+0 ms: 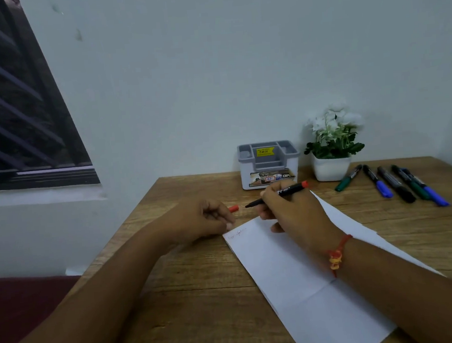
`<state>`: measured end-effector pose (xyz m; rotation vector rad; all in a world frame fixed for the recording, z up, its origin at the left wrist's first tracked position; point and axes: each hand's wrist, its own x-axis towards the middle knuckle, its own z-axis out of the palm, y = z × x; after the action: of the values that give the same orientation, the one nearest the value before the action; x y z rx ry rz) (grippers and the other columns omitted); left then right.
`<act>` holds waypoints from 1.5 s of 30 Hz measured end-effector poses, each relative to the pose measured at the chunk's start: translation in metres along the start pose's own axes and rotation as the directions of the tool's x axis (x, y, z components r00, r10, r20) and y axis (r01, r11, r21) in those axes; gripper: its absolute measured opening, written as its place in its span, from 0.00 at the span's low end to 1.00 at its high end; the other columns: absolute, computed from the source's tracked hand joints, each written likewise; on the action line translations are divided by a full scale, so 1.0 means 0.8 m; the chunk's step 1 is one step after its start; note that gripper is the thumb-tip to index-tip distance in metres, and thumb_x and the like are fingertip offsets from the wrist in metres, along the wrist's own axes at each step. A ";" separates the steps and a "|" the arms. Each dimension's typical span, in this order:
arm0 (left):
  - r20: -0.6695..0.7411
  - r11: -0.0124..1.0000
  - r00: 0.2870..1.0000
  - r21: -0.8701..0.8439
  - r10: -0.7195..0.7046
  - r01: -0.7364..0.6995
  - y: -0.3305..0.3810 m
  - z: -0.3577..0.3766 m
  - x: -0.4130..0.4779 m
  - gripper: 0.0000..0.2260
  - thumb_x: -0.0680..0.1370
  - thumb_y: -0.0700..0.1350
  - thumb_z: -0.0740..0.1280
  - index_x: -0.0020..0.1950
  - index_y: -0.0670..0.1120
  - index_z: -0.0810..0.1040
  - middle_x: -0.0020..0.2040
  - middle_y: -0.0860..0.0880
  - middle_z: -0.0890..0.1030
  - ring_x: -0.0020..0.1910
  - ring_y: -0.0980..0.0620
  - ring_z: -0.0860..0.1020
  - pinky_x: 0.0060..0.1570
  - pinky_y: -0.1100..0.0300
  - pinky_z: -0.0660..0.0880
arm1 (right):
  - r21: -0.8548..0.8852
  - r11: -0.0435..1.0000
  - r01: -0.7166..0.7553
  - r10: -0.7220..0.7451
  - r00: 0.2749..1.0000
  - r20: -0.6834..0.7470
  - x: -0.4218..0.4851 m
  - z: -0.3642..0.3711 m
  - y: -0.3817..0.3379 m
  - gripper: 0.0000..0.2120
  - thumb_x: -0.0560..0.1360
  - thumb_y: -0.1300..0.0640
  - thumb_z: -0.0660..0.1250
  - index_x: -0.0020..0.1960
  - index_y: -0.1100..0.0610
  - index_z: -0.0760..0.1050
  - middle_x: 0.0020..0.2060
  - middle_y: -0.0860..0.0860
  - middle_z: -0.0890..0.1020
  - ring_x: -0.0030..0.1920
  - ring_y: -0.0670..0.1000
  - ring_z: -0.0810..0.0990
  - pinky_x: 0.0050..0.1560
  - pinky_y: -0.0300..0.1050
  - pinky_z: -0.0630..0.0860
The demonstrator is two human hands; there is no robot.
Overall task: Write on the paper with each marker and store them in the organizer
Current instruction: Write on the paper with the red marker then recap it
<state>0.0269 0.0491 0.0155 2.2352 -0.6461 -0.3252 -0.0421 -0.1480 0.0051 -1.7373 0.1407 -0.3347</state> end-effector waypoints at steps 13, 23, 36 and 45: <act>-0.294 0.917 0.951 0.398 0.100 0.026 -0.018 0.019 0.028 0.11 0.77 0.49 0.69 0.58 0.51 0.82 0.54 0.53 0.80 0.49 0.57 0.75 0.45 0.64 0.70 | 0.093 0.995 -0.022 0.023 1.000 -0.015 0.000 -0.010 -0.003 0.08 0.79 0.56 0.66 0.44 0.52 0.83 0.35 0.51 0.87 0.42 0.48 0.88 0.34 0.40 0.80; -0.485 0.981 0.853 0.136 0.190 -0.141 -0.013 0.008 0.017 0.09 0.75 0.45 0.72 0.53 0.55 0.81 0.47 0.59 0.81 0.48 0.60 0.77 0.46 0.67 0.71 | 0.198 0.971 0.138 -0.134 0.990 -0.031 -0.007 -0.014 -0.009 0.08 0.79 0.59 0.69 0.42 0.53 0.83 0.39 0.58 0.87 0.38 0.48 0.85 0.35 0.38 0.81; -0.466 0.975 0.856 0.095 0.223 -0.202 -0.002 0.013 0.014 0.09 0.74 0.44 0.73 0.53 0.54 0.82 0.48 0.58 0.82 0.50 0.60 0.78 0.47 0.67 0.72 | 0.203 0.961 0.186 -0.184 0.982 -0.028 -0.008 -0.015 -0.008 0.06 0.79 0.58 0.69 0.46 0.55 0.84 0.38 0.55 0.87 0.38 0.48 0.86 0.34 0.38 0.80; -0.436 0.954 0.852 0.064 0.291 -0.294 0.013 0.022 0.006 0.08 0.72 0.41 0.75 0.49 0.51 0.83 0.44 0.55 0.83 0.45 0.60 0.79 0.47 0.66 0.75 | 0.194 0.971 0.139 -0.148 0.988 0.036 -0.002 -0.014 -0.001 0.07 0.79 0.55 0.70 0.46 0.56 0.84 0.34 0.53 0.87 0.35 0.47 0.85 0.33 0.39 0.79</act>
<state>0.0200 0.0299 0.0114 2.0617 -0.7172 0.3299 -0.0472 -0.1579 0.0073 -1.5670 -0.0531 -0.3972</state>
